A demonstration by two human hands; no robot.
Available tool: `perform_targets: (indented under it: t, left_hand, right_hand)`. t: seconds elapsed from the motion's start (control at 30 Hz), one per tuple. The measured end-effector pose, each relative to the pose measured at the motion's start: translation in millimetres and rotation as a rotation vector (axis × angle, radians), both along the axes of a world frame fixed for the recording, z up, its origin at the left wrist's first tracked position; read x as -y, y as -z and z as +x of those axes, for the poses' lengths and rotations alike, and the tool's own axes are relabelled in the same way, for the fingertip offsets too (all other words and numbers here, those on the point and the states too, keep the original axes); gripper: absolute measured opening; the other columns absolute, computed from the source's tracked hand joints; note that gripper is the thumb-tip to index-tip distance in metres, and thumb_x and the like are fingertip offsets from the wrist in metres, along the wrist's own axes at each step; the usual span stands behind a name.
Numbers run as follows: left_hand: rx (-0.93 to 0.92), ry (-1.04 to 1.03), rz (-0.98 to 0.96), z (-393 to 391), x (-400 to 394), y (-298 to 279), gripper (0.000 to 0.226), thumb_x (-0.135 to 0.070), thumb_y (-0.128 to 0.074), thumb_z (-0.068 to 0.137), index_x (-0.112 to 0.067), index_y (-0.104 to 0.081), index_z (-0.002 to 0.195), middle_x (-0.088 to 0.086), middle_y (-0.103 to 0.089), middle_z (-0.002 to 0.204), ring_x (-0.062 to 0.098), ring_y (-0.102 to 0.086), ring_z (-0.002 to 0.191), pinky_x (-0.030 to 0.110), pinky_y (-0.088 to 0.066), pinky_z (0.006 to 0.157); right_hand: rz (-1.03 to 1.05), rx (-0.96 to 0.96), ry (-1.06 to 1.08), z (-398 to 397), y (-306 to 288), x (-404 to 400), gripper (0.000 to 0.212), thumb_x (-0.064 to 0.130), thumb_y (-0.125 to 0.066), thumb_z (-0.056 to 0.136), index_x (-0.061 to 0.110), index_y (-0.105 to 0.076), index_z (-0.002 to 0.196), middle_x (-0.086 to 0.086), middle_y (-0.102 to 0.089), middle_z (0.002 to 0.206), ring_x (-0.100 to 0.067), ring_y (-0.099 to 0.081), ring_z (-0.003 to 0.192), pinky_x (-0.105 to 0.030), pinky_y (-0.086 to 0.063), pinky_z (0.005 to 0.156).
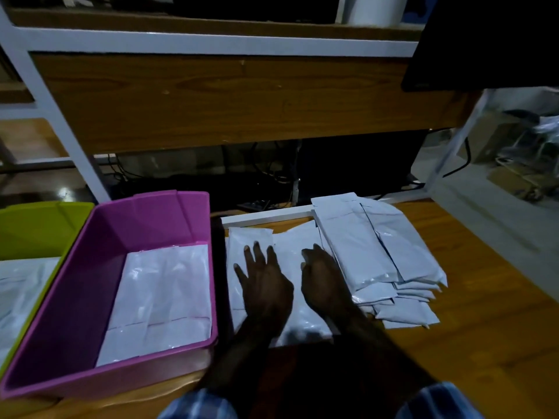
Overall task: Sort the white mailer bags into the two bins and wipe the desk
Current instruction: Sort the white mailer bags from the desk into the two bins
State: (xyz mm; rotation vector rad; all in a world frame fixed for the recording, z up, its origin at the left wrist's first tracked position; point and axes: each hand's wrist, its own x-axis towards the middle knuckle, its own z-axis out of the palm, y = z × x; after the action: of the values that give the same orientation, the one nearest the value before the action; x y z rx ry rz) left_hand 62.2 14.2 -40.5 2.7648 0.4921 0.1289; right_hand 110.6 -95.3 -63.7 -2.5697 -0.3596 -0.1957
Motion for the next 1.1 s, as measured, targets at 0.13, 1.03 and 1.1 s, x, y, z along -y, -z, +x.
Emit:
perform_targets:
  t: [0.13, 1.03, 1.1]
  left_hand:
    - [0.034, -0.082, 0.078, 2.1, -4.6, 31.6, 0.057, -0.029, -0.032, 0.087, -0.005, -0.049, 0.136, 0.025, -0.043, 0.142, 0.042, -0.036, 0.135, 0.062, -0.029, 0.107]
    - [0.415, 0.061, 0.265, 11.5, -27.1, 82.4, 0.046, -0.024, -0.035, 0.092, -0.007, -0.057, 0.129, 0.023, -0.052, 0.136, 0.04, -0.048, 0.126, 0.043, -0.018, 0.11]
    - [0.429, 0.075, 0.291, 11.9, -27.2, 77.2, 0.045, -0.017, -0.035, 0.087, -0.008, -0.052, 0.128, 0.021, -0.056, 0.131, 0.04, -0.049, 0.124, 0.042, -0.017, 0.109]
  right_hand:
    - [-0.143, 0.071, -0.025, -4.4, 16.5, -4.1, 0.042, 0.028, -0.045, 0.095, 0.006, -0.057, 0.129, -0.026, -0.05, 0.137, -0.041, -0.047, 0.129, -0.05, -0.034, 0.108]
    - [-0.289, 0.036, -0.086, -0.2, 28.4, -11.9, 0.046, 0.025, -0.033, 0.092, 0.01, -0.067, 0.119, -0.018, -0.066, 0.119, -0.035, -0.063, 0.112, -0.05, -0.049, 0.094]
    - [-0.275, 0.062, -0.084, 2.0, 26.5, -10.9, 0.046, 0.011, -0.041, 0.081, 0.01, -0.067, 0.119, -0.018, -0.067, 0.118, -0.034, -0.064, 0.11, -0.05, -0.048, 0.094]
